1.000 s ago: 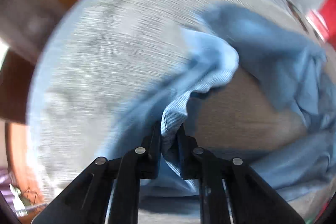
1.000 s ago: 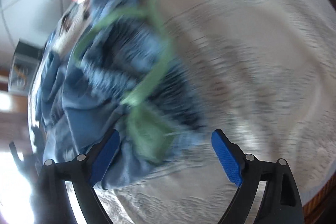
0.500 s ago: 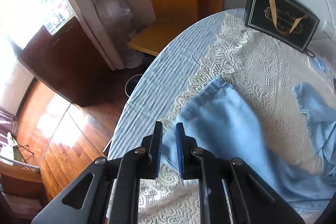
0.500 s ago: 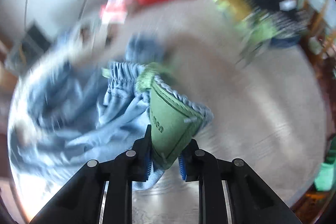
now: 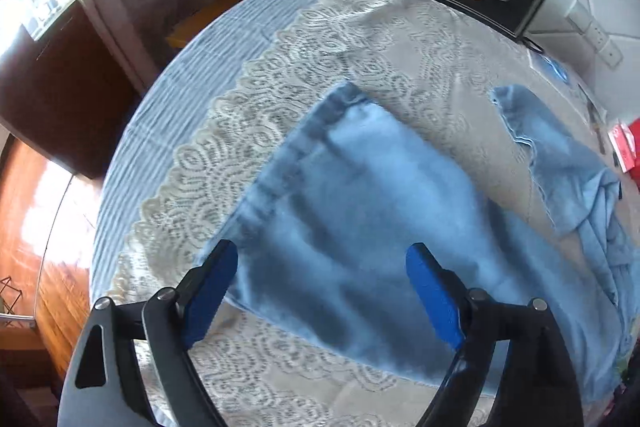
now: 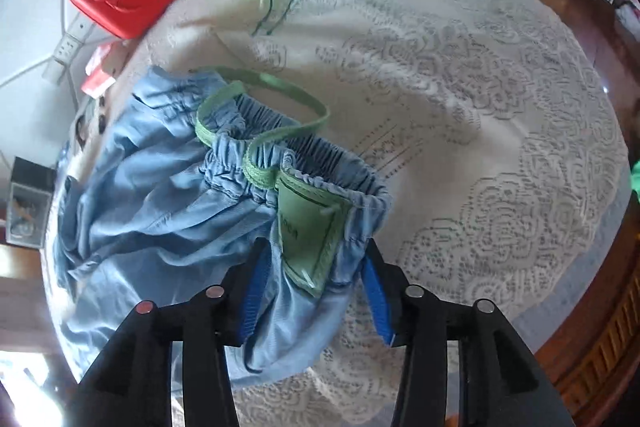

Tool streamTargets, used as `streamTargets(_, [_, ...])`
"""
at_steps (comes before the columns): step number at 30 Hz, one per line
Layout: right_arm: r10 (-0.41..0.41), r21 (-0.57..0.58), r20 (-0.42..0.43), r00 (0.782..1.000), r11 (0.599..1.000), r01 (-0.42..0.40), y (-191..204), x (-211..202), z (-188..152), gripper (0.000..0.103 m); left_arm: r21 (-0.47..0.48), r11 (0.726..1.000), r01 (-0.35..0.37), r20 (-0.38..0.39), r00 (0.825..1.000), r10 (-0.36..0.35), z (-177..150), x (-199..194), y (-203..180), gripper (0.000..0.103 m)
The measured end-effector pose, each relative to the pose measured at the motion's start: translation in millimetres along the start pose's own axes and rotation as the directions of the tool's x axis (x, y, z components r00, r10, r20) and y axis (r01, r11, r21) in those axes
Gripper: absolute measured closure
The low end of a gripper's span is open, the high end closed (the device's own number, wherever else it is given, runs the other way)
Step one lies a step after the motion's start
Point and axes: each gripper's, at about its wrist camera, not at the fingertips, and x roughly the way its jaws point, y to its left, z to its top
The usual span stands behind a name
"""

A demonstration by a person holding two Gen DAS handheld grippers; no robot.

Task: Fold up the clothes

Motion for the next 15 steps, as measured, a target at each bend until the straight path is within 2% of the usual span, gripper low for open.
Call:
streamTargets(3, [0.015,-0.033,0.055,0.998,0.999,-0.013,3.9,-18.7,-2.2,0.050,0.007,0.999,0.039,-0.041,0.998,-0.038,-4.5,9.2,-19.4,0.016])
streamTargets(5, [0.044,-0.056,0.080,0.996,0.998,-0.040,11.4,-26.9,-3.9,0.030,0.034,0.998,0.046,-0.067,0.997,-0.043,-11.2,17.1,-35.7,0.016])
streamTargets(9, [0.122,-0.137,0.120,0.985,0.985,-0.106,45.7,-24.7,-12.1,0.031,0.105,0.994,0.042,-0.109,0.994,-0.031,-26.7,33.2,-67.9,0.016])
streamTargets(10, [0.136,-0.167,0.103,0.985,0.979,-0.117,54.6,-15.5,-14.0,0.035,0.119,0.992,0.048,-0.125,0.992,-0.033,-30.0,39.3,-74.8,0.016])
streamTargets(11, [0.135,-0.186,0.070,0.988,0.975,-0.120,63.2,-3.2,-16.1,0.048,0.127,0.991,0.050,-0.141,0.990,-0.032,-33.5,44.7,-80.6,0.016])
streamTargets(13, [0.116,-0.209,0.005,0.993,0.971,-0.112,73.8,24.4,-21.6,0.066,0.139,0.989,0.055,-0.168,0.985,-0.031,-39.7,53.9,-90.1,0.016])
streamTargets(15, [0.076,-0.221,-0.048,0.996,0.972,-0.084,77.6,52.4,-29.2,0.069,0.171,0.985,0.018,-0.148,0.989,0.008,-44.1,54.8,-99.5,0.015])
